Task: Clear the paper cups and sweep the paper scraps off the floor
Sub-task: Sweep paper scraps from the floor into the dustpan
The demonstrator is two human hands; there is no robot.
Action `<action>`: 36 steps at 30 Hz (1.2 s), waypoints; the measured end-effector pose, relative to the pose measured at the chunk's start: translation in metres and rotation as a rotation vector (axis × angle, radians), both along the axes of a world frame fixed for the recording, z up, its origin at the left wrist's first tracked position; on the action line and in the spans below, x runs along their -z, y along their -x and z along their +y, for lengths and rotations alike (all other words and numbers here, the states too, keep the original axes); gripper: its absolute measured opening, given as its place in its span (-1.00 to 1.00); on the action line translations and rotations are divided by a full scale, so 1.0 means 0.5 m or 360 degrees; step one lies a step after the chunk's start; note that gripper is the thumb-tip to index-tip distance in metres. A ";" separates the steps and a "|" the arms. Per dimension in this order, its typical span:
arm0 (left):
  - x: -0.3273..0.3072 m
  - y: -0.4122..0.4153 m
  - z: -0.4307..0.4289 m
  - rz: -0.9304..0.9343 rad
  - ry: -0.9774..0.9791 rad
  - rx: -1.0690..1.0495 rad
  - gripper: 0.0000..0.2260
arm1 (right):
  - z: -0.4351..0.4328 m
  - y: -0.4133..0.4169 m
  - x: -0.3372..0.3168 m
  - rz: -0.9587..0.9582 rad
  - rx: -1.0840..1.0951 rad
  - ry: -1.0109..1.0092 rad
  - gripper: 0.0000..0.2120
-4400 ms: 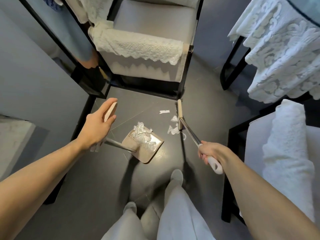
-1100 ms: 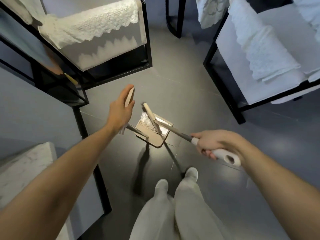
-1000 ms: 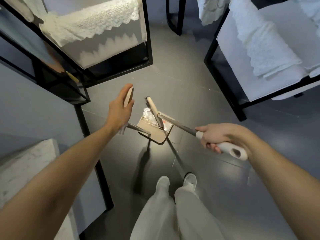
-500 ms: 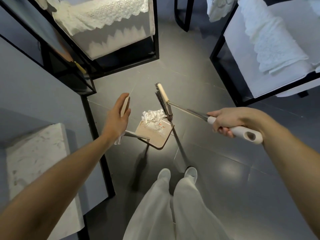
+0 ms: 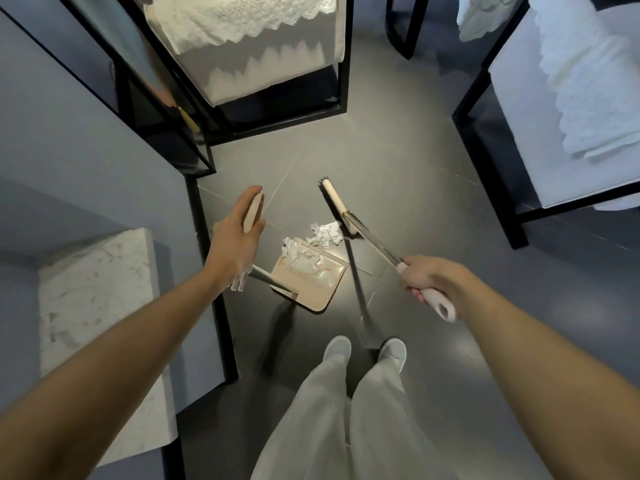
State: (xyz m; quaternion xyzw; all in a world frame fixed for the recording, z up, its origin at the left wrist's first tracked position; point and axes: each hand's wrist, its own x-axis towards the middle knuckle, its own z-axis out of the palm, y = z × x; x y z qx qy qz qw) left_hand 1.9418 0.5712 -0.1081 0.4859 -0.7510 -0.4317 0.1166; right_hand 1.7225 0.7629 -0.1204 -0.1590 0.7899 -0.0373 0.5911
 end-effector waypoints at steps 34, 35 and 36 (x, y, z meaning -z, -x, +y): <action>-0.161 0.135 0.198 0.0000 0.0262 0.0890 -0.56 | 0.402 -0.072 -0.122 -0.0500 0.0906 0.0197 -0.29; -0.169 0.147 0.229 0.0006 0.0306 0.0949 -0.57 | 0.440 -0.078 -0.126 -0.0512 0.0963 0.0230 -0.30; -0.175 0.160 0.264 0.0022 0.0359 0.1016 -0.57 | 0.480 -0.087 -0.131 -0.0518 0.1025 0.0262 -0.33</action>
